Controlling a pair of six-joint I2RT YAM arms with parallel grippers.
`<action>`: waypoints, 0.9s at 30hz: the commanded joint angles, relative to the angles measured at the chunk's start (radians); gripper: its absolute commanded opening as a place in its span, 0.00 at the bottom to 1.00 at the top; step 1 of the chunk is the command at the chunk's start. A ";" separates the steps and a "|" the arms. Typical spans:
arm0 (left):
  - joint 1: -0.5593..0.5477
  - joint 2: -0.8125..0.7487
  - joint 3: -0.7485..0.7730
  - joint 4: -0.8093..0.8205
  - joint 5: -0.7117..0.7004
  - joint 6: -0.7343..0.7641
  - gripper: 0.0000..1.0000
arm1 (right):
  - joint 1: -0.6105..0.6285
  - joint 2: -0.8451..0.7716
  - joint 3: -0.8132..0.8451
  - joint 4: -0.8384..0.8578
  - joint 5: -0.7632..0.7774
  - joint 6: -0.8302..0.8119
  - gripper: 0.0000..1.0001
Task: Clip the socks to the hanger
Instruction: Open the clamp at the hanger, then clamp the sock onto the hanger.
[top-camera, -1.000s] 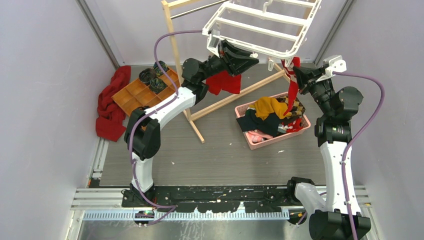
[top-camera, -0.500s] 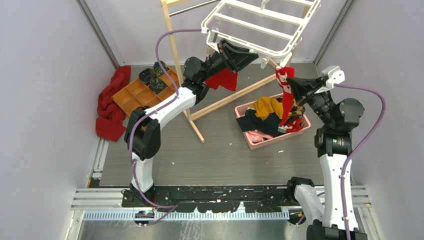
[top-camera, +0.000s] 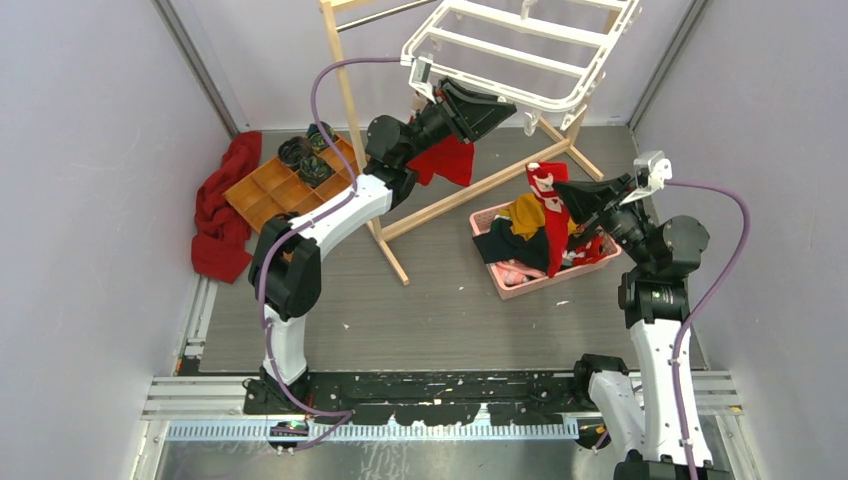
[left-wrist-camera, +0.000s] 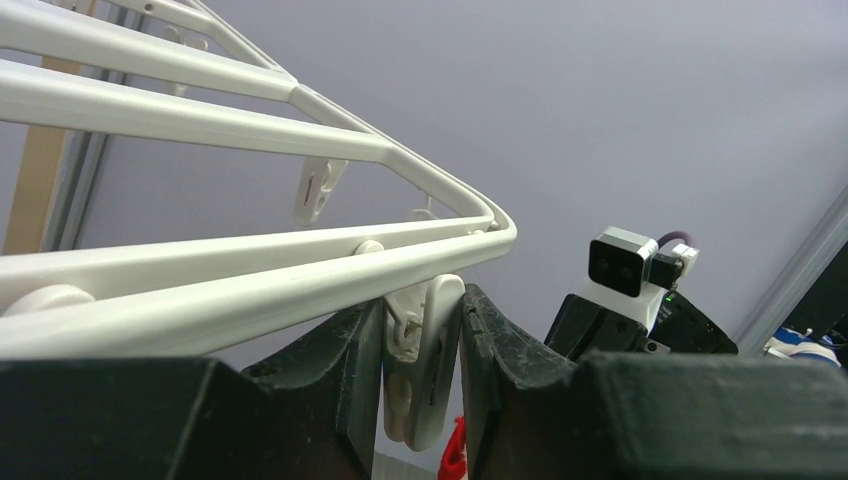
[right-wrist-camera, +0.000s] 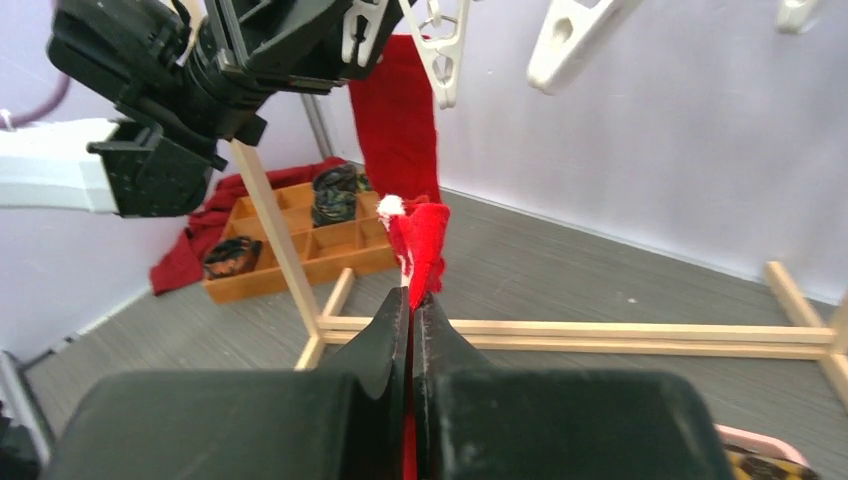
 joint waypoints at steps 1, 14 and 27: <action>0.003 -0.009 0.011 0.026 -0.035 -0.043 0.00 | 0.091 0.024 0.001 0.128 0.072 0.091 0.01; 0.004 -0.018 0.003 0.036 -0.067 -0.037 0.00 | 0.412 0.184 0.014 0.268 0.450 0.108 0.01; 0.003 -0.012 -0.007 0.057 -0.100 -0.051 0.00 | 0.483 0.337 0.079 0.400 0.522 0.130 0.01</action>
